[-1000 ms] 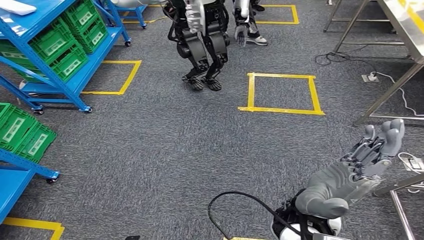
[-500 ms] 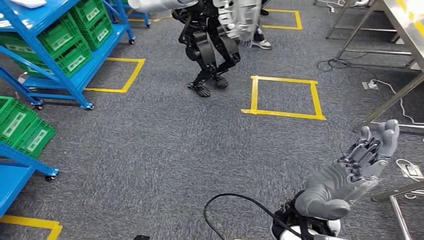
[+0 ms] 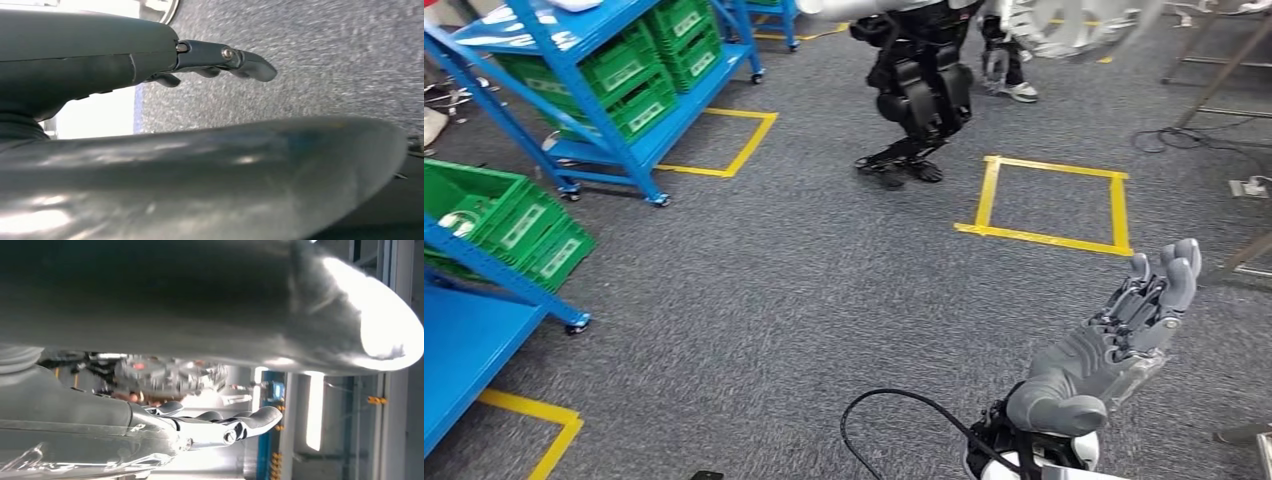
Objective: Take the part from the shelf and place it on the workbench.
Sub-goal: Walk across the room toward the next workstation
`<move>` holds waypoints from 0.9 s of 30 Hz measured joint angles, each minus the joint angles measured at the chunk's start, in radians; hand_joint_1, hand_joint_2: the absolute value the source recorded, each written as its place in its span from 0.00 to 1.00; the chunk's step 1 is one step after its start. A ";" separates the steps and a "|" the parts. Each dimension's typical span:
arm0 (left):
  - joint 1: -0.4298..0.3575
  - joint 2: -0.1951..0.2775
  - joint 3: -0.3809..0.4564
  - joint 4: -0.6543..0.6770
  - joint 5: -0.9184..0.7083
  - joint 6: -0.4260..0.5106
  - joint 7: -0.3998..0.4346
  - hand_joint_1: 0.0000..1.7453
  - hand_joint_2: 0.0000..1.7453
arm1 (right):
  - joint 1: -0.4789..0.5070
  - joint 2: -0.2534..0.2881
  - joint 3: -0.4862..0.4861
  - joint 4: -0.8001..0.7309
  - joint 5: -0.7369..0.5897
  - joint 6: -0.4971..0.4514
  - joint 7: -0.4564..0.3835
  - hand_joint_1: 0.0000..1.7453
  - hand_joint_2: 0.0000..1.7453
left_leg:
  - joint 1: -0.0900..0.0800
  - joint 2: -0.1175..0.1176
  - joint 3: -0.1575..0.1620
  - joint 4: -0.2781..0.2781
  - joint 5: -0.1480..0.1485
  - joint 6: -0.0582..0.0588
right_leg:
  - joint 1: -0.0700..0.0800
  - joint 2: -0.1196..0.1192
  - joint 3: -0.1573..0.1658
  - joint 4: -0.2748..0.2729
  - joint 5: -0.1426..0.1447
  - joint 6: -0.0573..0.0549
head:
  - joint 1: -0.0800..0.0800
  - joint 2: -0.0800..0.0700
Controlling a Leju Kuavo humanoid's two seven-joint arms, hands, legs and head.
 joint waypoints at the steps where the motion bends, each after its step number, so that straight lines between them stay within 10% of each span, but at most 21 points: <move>1: 0.001 0.000 0.000 0.000 0.000 0.000 0.000 0.00 0.00 | 0.000 0.000 0.000 0.001 0.000 0.000 0.000 0.00 0.00 | 0.000 0.005 -0.024 0.047 -0.013 -0.001 | 0.000 -0.014 0.000 0.000 -0.001 -0.001 | 0.000 0.000; 3: 0.002 0.001 0.000 0.000 0.000 0.000 0.001 0.00 0.00 | 0.000 -0.001 0.000 0.003 0.000 0.000 0.001 0.00 0.00 | 0.000 0.011 -0.027 0.049 0.012 -0.002 | 0.000 -0.040 0.003 0.000 -0.004 -0.001 | 0.000 0.000; 8: -0.001 0.000 0.000 0.000 -0.001 0.000 0.001 0.00 0.00 | -0.002 -0.002 0.002 0.003 0.001 0.000 0.002 0.00 0.00 | -0.009 0.107 0.105 -0.202 0.114 0.015 | 0.013 -0.091 0.018 0.002 -0.019 0.018 | -0.001 0.000; 10: 0.000 -0.001 0.000 0.000 -0.001 0.000 0.001 0.00 0.00 | -0.006 -0.003 0.004 0.003 0.002 0.000 0.003 0.00 0.00 | -0.009 0.085 0.105 -0.209 0.113 0.027 | 0.015 -0.111 0.026 -0.001 -0.024 0.028 | 0.001 0.000; 12: 0.002 0.000 0.000 0.000 -0.002 0.000 0.001 0.00 0.00 | -0.009 -0.003 0.007 0.003 0.004 0.000 0.005 0.00 0.00 | -0.005 0.059 0.107 -0.211 0.116 0.037 | 0.010 -0.082 0.022 0.021 -0.044 0.040 | 0.003 0.000; 14: 0.001 0.000 0.000 0.000 -0.002 0.000 0.001 0.00 0.00 | -0.010 -0.004 0.009 0.004 0.005 0.000 0.006 0.00 0.00 | -0.001 0.033 0.108 -0.212 0.118 0.047 | 0.006 -0.024 -0.023 0.122 -0.100 0.049 | 0.008 0.000; 17: 0.002 0.001 0.001 0.000 0.010 0.001 -0.009 0.00 0.00 | -0.009 -0.007 0.010 0.008 0.005 0.000 0.008 0.00 0.00 | -0.001 -0.011 0.108 -0.212 0.118 0.052 | 0.005 0.002 -0.109 0.283 -0.153 0.050 | 0.010 0.000; 23: 0.000 0.002 0.003 0.000 0.024 0.002 -0.025 0.00 0.00 | -0.012 -0.009 0.017 0.012 0.004 0.000 0.008 0.00 0.00 | 0.003 -0.097 0.108 -0.209 0.120 0.029 | -0.009 0.090 0.004 0.020 -0.014 0.043 | 0.010 0.000; 27: 0.003 0.003 0.004 0.000 0.026 0.002 -0.025 0.00 0.00 | -0.017 -0.009 0.019 0.013 0.003 0.000 0.008 0.00 0.00 | 0.005 -0.093 0.093 -0.204 0.117 0.004 | -0.007 0.059 0.011 0.006 -0.010 0.018 | 0.005 0.000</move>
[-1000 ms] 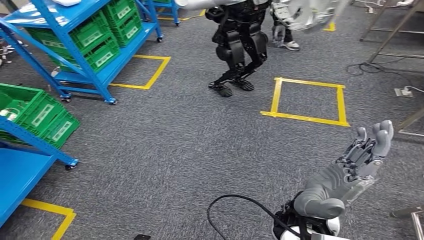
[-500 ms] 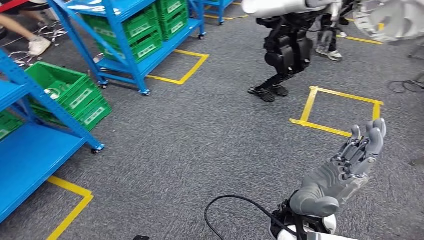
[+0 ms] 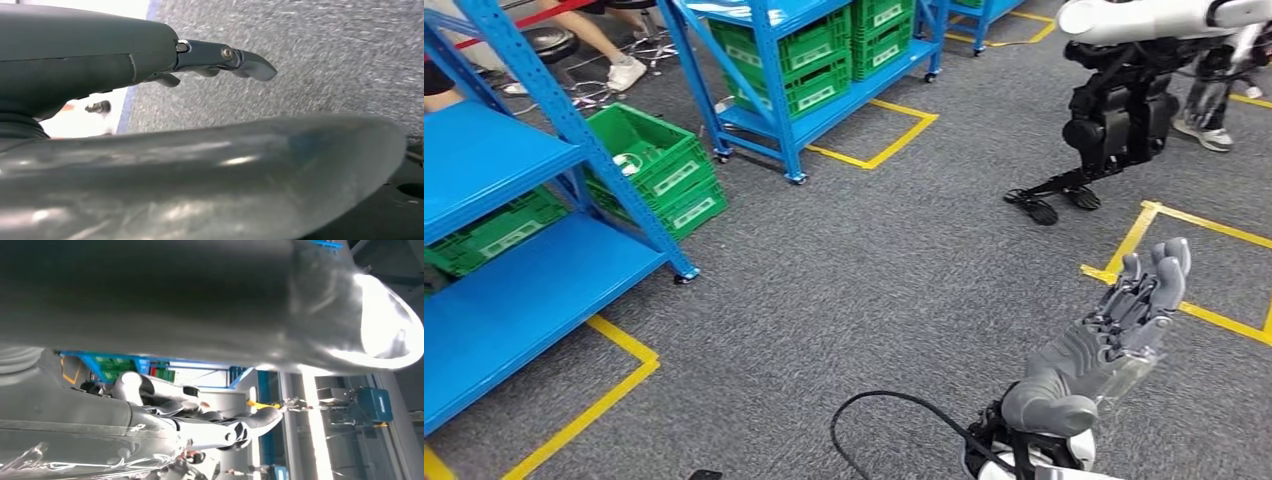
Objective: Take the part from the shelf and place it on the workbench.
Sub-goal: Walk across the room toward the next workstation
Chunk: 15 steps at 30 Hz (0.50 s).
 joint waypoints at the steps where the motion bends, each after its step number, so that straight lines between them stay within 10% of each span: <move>1: -0.001 0.000 0.000 0.000 0.000 0.000 0.000 0.00 0.00 | -0.001 0.000 0.000 0.000 0.000 0.000 0.000 0.00 0.00 | -0.003 0.028 -0.015 0.028 -0.019 -0.004 | 0.000 -0.014 0.002 -0.004 0.002 -0.006 | -0.004 0.000; 4: -0.003 0.000 0.000 0.000 0.000 0.000 0.000 0.00 0.00 | -0.001 0.000 0.000 0.000 0.000 0.000 0.000 0.00 0.00 | -0.005 0.095 -0.104 0.204 -0.105 -0.012 | 0.006 -0.061 0.003 -0.006 0.000 -0.019 | -0.013 0.000; 6: -0.001 0.001 0.000 0.000 0.000 0.000 0.000 0.00 0.00 | -0.001 0.000 0.000 0.001 -0.001 0.000 0.000 0.00 0.00 | -0.005 0.102 -0.129 0.254 -0.106 -0.012 | 0.009 -0.091 0.004 -0.006 -0.003 -0.022 | -0.013 0.000; 9: 0.000 0.002 0.000 0.000 0.002 0.000 0.000 0.00 0.00 | -0.003 0.000 0.000 0.002 -0.006 0.000 0.002 0.00 0.00 | -0.012 0.142 -0.042 0.102 -0.017 0.001 | 0.015 -0.127 0.010 -0.006 -0.008 -0.019 | -0.013 0.000; 12: -0.003 0.003 0.001 0.000 0.003 0.001 0.000 0.00 0.00 | -0.004 -0.001 0.001 0.004 -0.016 0.000 0.005 0.00 0.00 | -0.024 0.192 0.015 -0.009 0.007 0.019 | 0.025 -0.158 0.015 -0.003 -0.015 -0.007 | -0.013 0.000; 15: 0.001 0.003 0.002 0.000 0.003 0.006 0.000 0.00 0.00 | -0.006 -0.001 0.002 0.005 -0.026 0.000 0.005 0.00 0.00 | -0.018 0.153 0.017 -0.021 0.012 0.033 | 0.024 -0.167 0.021 0.004 -0.029 0.009 | -0.010 0.000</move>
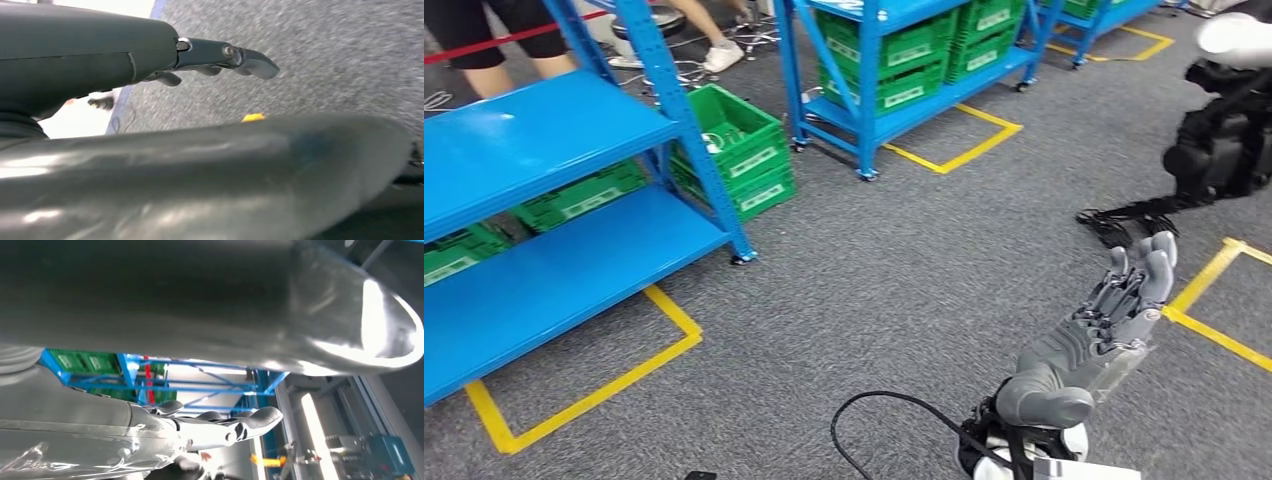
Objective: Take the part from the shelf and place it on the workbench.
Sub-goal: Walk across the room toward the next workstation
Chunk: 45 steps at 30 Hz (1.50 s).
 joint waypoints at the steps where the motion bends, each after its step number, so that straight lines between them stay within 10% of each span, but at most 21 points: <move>1: 0.001 0.000 0.000 0.000 0.000 0.002 0.000 0.00 0.00 | -0.001 0.000 0.000 0.000 -0.001 0.000 0.000 0.00 0.00 | 0.004 -0.013 0.002 -0.003 0.003 0.004 | -0.002 0.023 -0.009 0.026 -0.017 0.006 | 0.003 0.000; 3: 0.000 -0.001 0.001 0.000 0.000 0.006 0.000 0.00 0.00 | 0.001 -0.002 0.001 0.001 -0.001 0.000 0.003 0.00 0.00 | 0.010 -0.037 0.003 -0.005 0.006 0.010 | -0.007 0.082 -0.060 0.135 -0.073 0.016 | 0.009 0.000; 6: 0.000 -0.002 0.002 0.000 0.002 0.007 0.000 0.00 0.00 | 0.004 -0.006 0.000 0.004 -0.002 0.000 0.008 0.00 0.00 | 0.011 -0.077 0.001 -0.004 0.008 0.011 | -0.012 0.108 -0.131 0.261 -0.104 0.023 | 0.013 0.000; 10: -0.001 -0.002 0.003 0.000 0.003 0.007 0.000 0.00 0.00 | 0.004 -0.008 0.000 0.006 -0.002 0.000 0.009 0.00 0.00 | 0.016 -0.134 -0.003 0.003 0.010 -0.005 | -0.030 0.169 -0.040 0.053 0.011 0.029 | 0.014 0.000; 12: -0.002 -0.001 0.003 0.000 0.003 0.007 0.000 0.00 0.00 | 0.004 -0.010 0.000 0.007 -0.002 0.000 0.010 0.00 0.00 | 0.018 -0.155 -0.012 0.005 0.014 -0.020 | -0.032 0.200 -0.016 0.003 0.018 0.018 | 0.015 0.000; 14: -0.001 -0.001 0.004 0.000 0.005 0.007 0.000 0.00 0.00 | 0.004 -0.011 0.001 0.008 -0.001 0.000 0.011 0.00 0.50 | 0.023 -0.170 -0.020 0.002 0.021 -0.033 | -0.029 0.182 -0.017 0.001 0.022 0.001 | 0.015 0.000; 16: 0.000 -0.001 0.004 0.000 0.005 0.007 0.000 0.00 0.00 | 0.002 -0.012 0.003 0.009 0.000 0.000 0.012 0.00 1.00 | 0.021 -0.138 -0.036 0.027 0.003 -0.041 | -0.029 0.157 -0.016 -0.003 0.026 -0.014 | 0.010 0.000; 18: -0.002 0.000 0.004 0.000 0.003 0.007 0.000 0.00 0.00 | 0.002 -0.013 0.004 0.009 0.002 0.000 0.016 0.00 1.00 | 0.017 -0.080 -0.085 0.128 -0.055 -0.046 | -0.026 0.128 -0.017 -0.004 0.027 -0.023 | 0.003 0.000; 21: -0.002 0.000 0.004 0.000 0.000 0.006 0.000 0.00 0.00 | 0.003 -0.016 0.004 0.010 0.002 0.000 0.021 0.00 1.00 | 0.017 -0.053 -0.156 0.276 -0.109 -0.048 | -0.020 0.081 -0.019 -0.004 0.026 -0.028 | 0.001 0.000; 27: -0.004 0.000 0.004 0.000 -0.002 0.006 -0.009 0.00 0.00 | -0.003 -0.017 0.006 0.010 0.002 0.000 0.023 0.00 1.00 | 0.002 0.037 -0.010 0.022 0.002 -0.025 | -0.006 0.010 -0.011 -0.002 0.015 -0.014 | -0.001 0.000; 30: -0.002 0.000 0.004 0.000 -0.003 0.006 -0.017 0.00 0.00 | -0.007 -0.019 0.011 0.011 0.003 0.000 0.027 0.00 1.00 | 0.004 0.005 -0.008 0.009 0.002 -0.010 | -0.005 -0.006 -0.001 -0.005 0.008 0.003 | 0.001 0.000; 34: -0.002 -0.003 0.004 0.000 -0.003 0.005 -0.021 0.00 0.00 | -0.007 -0.026 0.019 0.011 0.003 0.000 0.029 0.00 1.00 | 0.012 -0.045 -0.006 0.004 0.009 0.005 | -0.011 0.095 -0.079 0.172 -0.090 0.020 | 0.011 0.000; 36: -0.002 -0.004 0.004 0.000 -0.003 0.005 -0.021 0.00 0.00 | -0.006 -0.030 0.020 0.013 0.002 0.000 0.030 0.00 1.00 | 0.012 -0.073 -0.007 0.004 0.010 0.007 | -0.012 0.109 -0.132 0.269 -0.116 0.021 | 0.013 0.000; 41: -0.003 -0.005 0.004 0.000 -0.003 0.005 -0.021 0.00 0.00 | -0.007 -0.033 0.022 0.017 0.003 0.000 0.030 0.00 1.00 | 0.014 -0.146 -0.008 0.009 0.012 -0.007 | -0.025 0.184 -0.036 0.038 0.019 0.018 | 0.013 0.000; 43: -0.004 -0.004 0.004 0.000 -0.004 0.005 -0.021 0.00 0.00 | -0.007 -0.035 0.023 0.018 0.003 0.000 0.031 0.00 1.00 | 0.016 -0.167 -0.018 0.010 0.017 -0.021 | -0.027 0.210 -0.021 0.002 0.022 0.010 | 0.013 0.000; 45: -0.002 -0.004 0.004 0.000 -0.004 0.005 -0.021 0.00 0.00 | -0.008 -0.036 0.025 0.018 0.003 0.000 0.031 0.00 1.00 | 0.021 -0.177 -0.025 0.008 0.021 -0.033 | -0.025 0.186 -0.021 0.000 0.027 -0.003 | 0.013 0.000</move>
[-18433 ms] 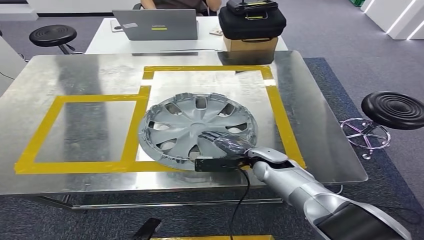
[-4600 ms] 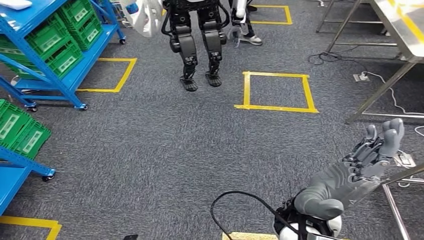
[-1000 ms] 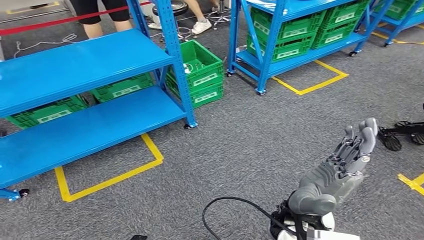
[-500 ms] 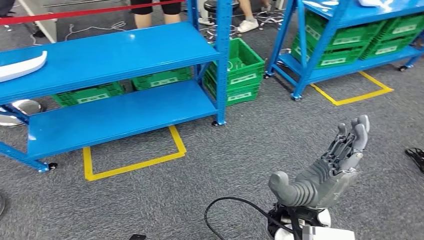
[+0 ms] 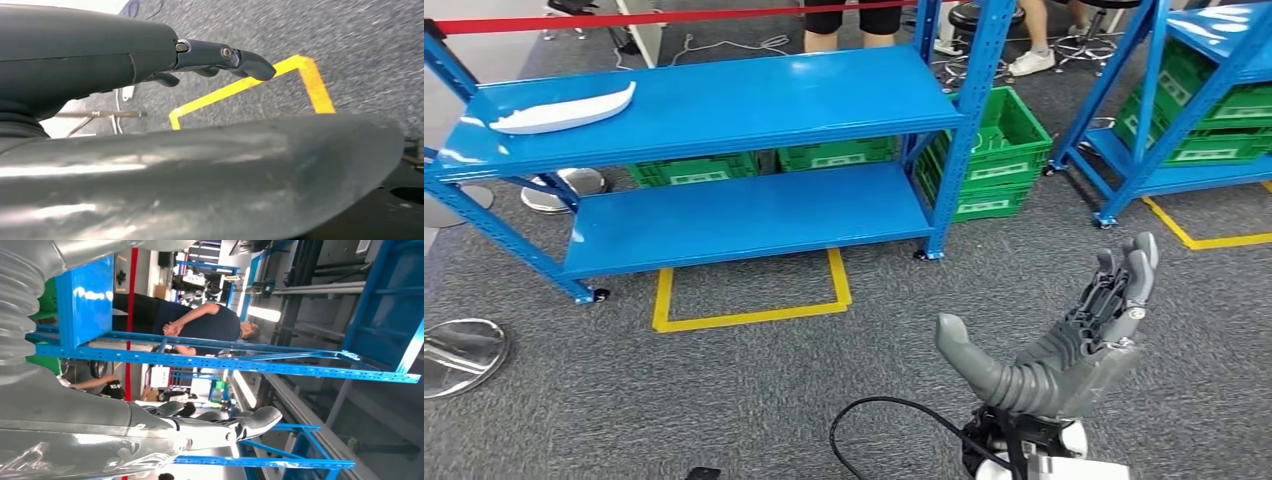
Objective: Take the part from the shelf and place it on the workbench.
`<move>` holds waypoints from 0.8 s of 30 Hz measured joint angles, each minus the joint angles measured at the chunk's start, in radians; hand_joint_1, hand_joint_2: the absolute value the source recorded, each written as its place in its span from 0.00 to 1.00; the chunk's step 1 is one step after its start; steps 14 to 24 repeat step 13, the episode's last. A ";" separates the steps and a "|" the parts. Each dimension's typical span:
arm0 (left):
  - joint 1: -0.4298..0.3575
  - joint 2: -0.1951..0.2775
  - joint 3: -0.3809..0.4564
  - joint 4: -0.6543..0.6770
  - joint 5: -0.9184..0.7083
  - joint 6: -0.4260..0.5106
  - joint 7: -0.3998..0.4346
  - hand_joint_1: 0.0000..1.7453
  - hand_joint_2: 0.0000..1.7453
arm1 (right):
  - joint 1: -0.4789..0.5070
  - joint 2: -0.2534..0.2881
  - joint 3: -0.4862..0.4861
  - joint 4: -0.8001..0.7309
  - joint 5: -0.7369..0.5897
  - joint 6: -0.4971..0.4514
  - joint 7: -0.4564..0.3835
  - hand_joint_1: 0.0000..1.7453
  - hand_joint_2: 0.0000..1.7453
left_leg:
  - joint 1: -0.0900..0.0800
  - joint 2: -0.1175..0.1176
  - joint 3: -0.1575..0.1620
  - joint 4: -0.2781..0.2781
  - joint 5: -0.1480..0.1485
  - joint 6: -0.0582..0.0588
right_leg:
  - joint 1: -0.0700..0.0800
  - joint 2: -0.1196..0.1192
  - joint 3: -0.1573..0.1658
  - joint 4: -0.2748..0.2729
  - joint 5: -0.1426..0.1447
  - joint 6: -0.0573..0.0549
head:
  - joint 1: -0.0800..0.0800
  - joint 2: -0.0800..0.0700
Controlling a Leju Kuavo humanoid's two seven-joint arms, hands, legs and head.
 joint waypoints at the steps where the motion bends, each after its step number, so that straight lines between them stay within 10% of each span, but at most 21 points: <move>1: 0.001 0.000 0.000 0.000 0.000 0.000 0.000 0.00 0.00 | 0.000 0.000 0.001 0.000 0.000 0.000 0.000 0.00 1.00 | -0.001 0.018 -0.007 0.010 -0.008 -0.005 | 0.000 -0.013 0.001 -0.003 0.002 -0.007 | -0.003 0.000; 4: -0.002 0.000 0.000 0.000 -0.001 -0.001 -0.002 0.00 0.00 | 0.002 -0.001 0.004 0.000 0.002 0.000 0.001 0.00 1.00 | -0.006 0.105 -0.078 0.150 -0.086 -0.014 | 0.002 -0.059 0.003 -0.008 0.004 -0.022 | -0.015 0.000; 7: -0.001 0.000 0.000 0.000 0.000 -0.004 -0.010 0.00 0.00 | 0.004 -0.003 0.004 0.000 0.005 0.000 0.004 0.00 1.00 | -0.005 0.126 -0.136 0.267 -0.118 -0.016 | 0.007 -0.108 0.002 -0.008 0.001 -0.025 | -0.017 0.000; 13: -0.004 -0.001 0.000 0.000 0.002 -0.005 -0.015 0.00 0.00 | 0.002 -0.005 0.006 0.000 0.008 0.000 0.011 0.00 1.00 | -0.020 0.221 0.016 0.011 -0.014 0.010 | 0.022 -0.171 0.011 -0.004 -0.010 -0.011 | -0.018 0.000; 24: -0.004 -0.001 0.000 0.000 0.002 -0.005 -0.015 0.00 0.00 | 0.002 -0.005 0.006 0.000 0.008 0.000 0.011 0.00 1.00 | -0.020 0.221 0.016 0.011 -0.014 0.010 | 0.022 -0.171 0.011 -0.004 -0.010 -0.011 | -0.018 0.000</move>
